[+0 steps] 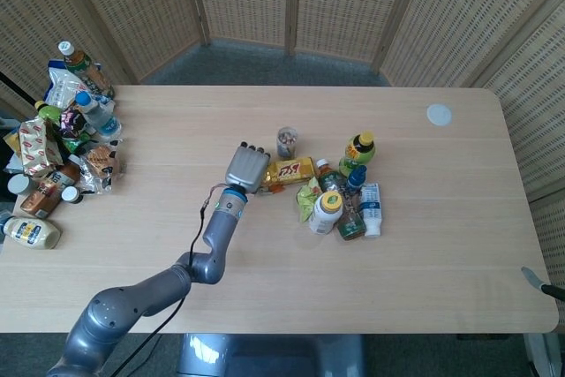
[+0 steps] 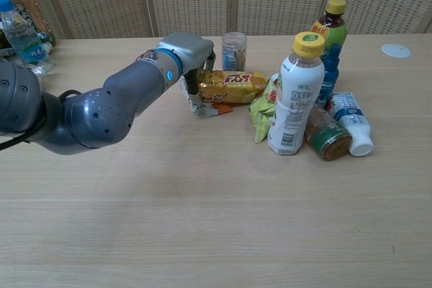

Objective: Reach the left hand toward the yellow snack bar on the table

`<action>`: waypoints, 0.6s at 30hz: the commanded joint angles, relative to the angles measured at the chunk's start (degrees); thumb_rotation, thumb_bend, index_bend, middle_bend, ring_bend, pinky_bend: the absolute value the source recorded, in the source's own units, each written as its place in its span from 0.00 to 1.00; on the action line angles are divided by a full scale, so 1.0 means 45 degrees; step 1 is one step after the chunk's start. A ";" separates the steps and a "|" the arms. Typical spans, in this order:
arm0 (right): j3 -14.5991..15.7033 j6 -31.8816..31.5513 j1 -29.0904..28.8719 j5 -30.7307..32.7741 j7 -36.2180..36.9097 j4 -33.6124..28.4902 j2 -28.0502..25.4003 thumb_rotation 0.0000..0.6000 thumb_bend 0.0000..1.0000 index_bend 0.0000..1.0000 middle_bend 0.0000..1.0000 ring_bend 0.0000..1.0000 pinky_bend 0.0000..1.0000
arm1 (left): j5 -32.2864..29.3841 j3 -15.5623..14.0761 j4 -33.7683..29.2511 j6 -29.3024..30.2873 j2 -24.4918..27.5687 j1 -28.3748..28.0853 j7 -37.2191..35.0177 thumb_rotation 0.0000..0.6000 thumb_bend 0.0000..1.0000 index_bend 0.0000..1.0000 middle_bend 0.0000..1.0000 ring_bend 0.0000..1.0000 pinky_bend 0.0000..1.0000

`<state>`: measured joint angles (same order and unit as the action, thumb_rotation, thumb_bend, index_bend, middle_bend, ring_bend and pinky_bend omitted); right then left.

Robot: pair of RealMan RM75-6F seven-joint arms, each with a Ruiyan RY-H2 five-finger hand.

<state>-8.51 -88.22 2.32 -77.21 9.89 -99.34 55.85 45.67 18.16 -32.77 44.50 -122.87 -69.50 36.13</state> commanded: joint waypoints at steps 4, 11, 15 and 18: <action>-0.0001 -0.0049 0.0024 -0.0032 0.0048 -0.0018 -0.0027 1.00 0.00 0.00 0.00 0.00 0.00 | 0.0675 0.0204 0.0598 0.0199 -0.0441 -0.0108 -0.0416 1.00 0.00 0.62 0.59 0.51 0.44; 0.0069 -0.0165 0.0069 -0.0218 -0.0018 -0.0114 -0.0042 1.00 0.00 0.00 0.00 0.00 0.00 | 0.1560 0.0433 -0.1062 0.1450 0.0631 0.0253 -0.0756 1.00 0.00 0.61 0.59 0.51 0.43; 0.0130 -0.0267 0.0100 -0.0366 -0.0151 -0.0226 -0.0028 1.00 0.00 0.00 0.00 0.00 0.00 | 0.1762 0.0678 -0.3110 0.2306 0.1808 0.0593 -0.0289 1.00 0.00 0.61 0.58 0.51 0.43; 0.0182 -0.0379 0.0137 -0.0515 -0.0228 -0.0337 -0.0015 1.00 0.00 0.00 0.00 0.00 0.00 | 0.1678 0.0897 -0.4985 0.2867 0.2821 0.0898 0.0345 1.00 0.00 0.61 0.57 0.51 0.43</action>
<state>-7.76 -89.82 2.88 -79.41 8.94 -100.75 55.77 52.82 20.90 -47.33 53.92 -115.32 -67.24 34.85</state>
